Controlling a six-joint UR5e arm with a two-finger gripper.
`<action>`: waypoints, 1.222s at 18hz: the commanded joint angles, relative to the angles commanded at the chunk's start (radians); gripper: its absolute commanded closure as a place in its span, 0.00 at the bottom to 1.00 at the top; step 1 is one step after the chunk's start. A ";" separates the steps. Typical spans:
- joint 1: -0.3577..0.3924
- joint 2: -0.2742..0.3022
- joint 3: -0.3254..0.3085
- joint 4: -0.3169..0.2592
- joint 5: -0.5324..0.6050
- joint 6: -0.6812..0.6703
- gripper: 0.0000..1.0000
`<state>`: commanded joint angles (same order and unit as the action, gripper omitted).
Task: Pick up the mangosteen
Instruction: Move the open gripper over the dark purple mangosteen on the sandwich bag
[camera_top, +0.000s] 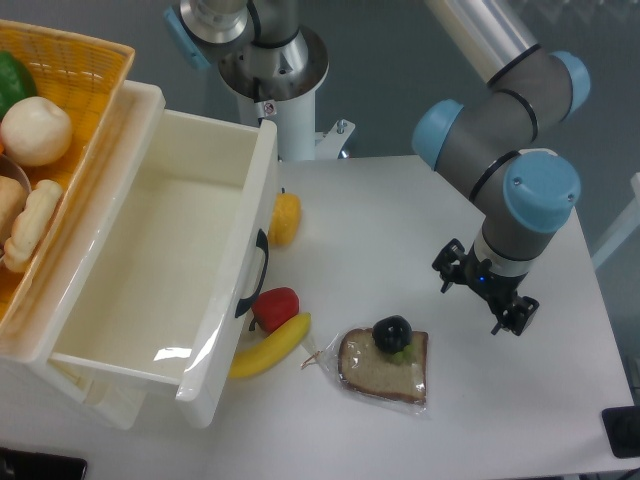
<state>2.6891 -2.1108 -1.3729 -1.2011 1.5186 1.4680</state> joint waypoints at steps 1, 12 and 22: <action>-0.003 0.002 -0.003 0.000 0.002 -0.006 0.00; -0.005 0.094 -0.190 0.072 -0.031 -0.113 0.00; -0.083 0.025 -0.187 0.146 -0.057 -0.334 0.00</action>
<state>2.6063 -2.0861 -1.5601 -1.0555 1.4619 1.1341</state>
